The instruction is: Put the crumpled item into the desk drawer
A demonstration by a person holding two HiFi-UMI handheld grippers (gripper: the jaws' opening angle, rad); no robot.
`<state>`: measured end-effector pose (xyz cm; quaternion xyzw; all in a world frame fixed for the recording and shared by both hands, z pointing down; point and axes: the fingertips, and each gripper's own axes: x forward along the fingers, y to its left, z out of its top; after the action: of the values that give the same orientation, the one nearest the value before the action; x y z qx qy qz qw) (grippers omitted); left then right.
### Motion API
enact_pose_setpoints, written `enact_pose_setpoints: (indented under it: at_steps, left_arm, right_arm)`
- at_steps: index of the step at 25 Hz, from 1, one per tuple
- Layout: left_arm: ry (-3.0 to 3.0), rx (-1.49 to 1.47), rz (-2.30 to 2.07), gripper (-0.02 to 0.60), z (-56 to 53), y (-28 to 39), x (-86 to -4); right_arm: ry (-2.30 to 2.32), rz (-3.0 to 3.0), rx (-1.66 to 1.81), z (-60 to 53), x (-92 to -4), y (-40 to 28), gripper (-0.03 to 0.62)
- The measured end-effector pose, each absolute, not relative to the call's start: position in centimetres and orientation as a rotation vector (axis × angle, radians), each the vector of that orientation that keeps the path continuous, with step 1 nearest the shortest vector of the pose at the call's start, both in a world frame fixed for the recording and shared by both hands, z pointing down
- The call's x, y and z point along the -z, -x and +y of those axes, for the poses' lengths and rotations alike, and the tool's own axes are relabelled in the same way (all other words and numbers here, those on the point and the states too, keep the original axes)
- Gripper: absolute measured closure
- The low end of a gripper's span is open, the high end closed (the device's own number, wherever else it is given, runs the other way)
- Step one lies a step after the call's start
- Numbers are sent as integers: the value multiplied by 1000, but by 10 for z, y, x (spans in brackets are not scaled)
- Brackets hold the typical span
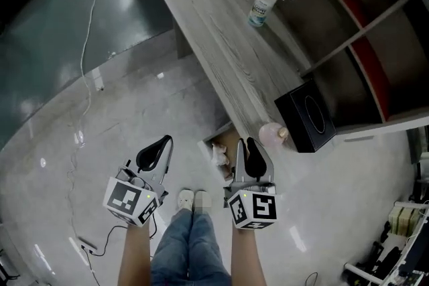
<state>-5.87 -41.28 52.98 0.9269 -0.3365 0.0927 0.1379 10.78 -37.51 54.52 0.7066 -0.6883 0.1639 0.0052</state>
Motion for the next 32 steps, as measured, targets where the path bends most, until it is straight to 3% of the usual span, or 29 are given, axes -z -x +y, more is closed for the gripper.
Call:
enact_pose_setpoints:
  at_steps: [8, 17, 32]
  left_arm:
    - [-2877, -61, -988, 578, -439, 21, -395]
    - [-3060, 138, -942, 578, -414, -15, -270]
    - [-3141, 199, -920, 578, -384, -35, -228]
  right_arm:
    - [-2419, -2187, -152, -378, -389, -165, 585]
    - [-2594, -2149, 120, -330, -272, -208, 585]
    - [-2621, -2155, 227, -288, -236, -225, 586]
